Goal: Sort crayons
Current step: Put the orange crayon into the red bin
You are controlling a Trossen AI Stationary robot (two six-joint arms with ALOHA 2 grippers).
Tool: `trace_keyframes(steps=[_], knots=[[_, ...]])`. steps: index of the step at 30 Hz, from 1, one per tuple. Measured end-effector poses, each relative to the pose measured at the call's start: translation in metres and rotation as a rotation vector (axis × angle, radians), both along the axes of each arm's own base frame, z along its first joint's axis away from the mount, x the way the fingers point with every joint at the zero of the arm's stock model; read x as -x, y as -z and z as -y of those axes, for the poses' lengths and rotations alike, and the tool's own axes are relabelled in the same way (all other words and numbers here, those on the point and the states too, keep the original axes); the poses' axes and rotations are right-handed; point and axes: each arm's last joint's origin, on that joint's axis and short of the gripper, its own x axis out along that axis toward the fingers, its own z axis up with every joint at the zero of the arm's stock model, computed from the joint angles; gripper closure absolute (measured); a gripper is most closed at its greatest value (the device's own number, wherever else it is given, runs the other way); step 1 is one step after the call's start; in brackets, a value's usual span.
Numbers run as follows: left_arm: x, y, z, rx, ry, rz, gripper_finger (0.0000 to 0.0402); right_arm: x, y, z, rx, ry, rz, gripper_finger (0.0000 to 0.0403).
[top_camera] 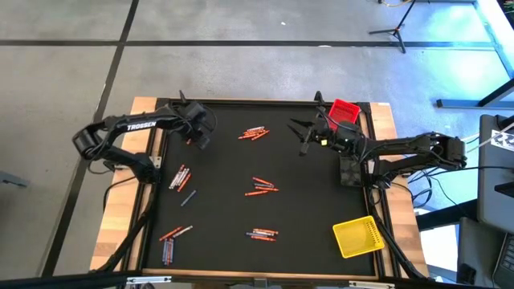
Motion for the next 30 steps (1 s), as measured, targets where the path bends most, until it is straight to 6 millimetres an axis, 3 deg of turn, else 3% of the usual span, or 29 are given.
trace_keyframes(steps=[14, 22, 30], knots=[[0.004, 0.020, -0.023, 0.012, -0.050, -0.032, 0.0276, 0.000, 0.001, 0.000, 0.019, 0.001, -0.016, 0.0288], [0.002, 0.030, -0.026, 0.041, -0.027, -0.057, 0.0277, 0.000, 0.001, 0.000, 0.019, 0.001, -0.017, 0.0288], [0.001, 0.031, -0.025, 0.059, -0.012, -0.043, 0.0329, 0.000, 0.001, 0.000, 0.019, 0.002, -0.017, 0.0288]])
